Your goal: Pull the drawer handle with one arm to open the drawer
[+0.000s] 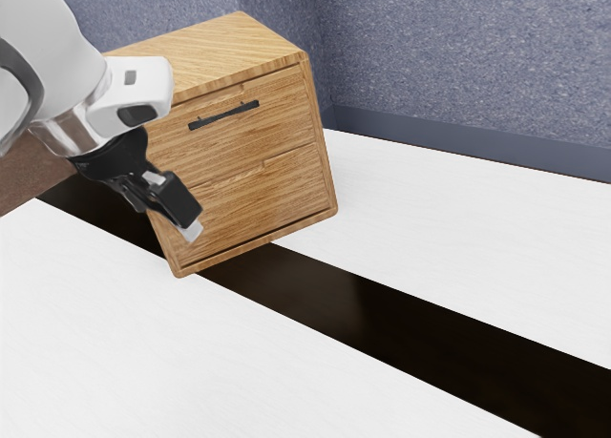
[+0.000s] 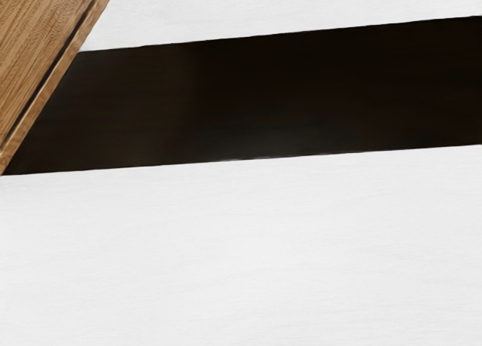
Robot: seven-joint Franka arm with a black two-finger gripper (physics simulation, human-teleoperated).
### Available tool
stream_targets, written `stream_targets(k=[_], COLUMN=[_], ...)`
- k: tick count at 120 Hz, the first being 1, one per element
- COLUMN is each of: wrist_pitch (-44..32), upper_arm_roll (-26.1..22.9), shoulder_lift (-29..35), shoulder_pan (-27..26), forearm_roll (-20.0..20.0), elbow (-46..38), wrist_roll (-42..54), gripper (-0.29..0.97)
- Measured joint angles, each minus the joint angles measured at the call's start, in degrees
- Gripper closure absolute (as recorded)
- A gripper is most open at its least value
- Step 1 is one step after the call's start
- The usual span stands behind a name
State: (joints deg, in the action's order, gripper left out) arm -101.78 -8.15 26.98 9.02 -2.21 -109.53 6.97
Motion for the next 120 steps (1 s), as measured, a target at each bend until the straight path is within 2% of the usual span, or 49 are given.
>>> stream_targets(k=[20,35,48,73,120], wrist_pitch=[-5.2,-7.5,-9.4,-11.1,-11.6], upper_arm_roll=[-0.8,-1.2,-1.3,-1.4,-1.0], shoulder_lift=[-0.3,-1.4,-4.2,-10.1,-16.2], shoulder_pan=[-0.5,-0.5,-0.1,0.9,3.9], forearm_roll=[-1.9,-6.2,-8.2,-9.6,-12.0], elbow=[-1.3,-1.3,0.0,5.2,11.4], wrist_roll=[10.1,17.0,21.7,28.2,35.3], gripper=[0.00,0.00,0.00,0.00,0.00])
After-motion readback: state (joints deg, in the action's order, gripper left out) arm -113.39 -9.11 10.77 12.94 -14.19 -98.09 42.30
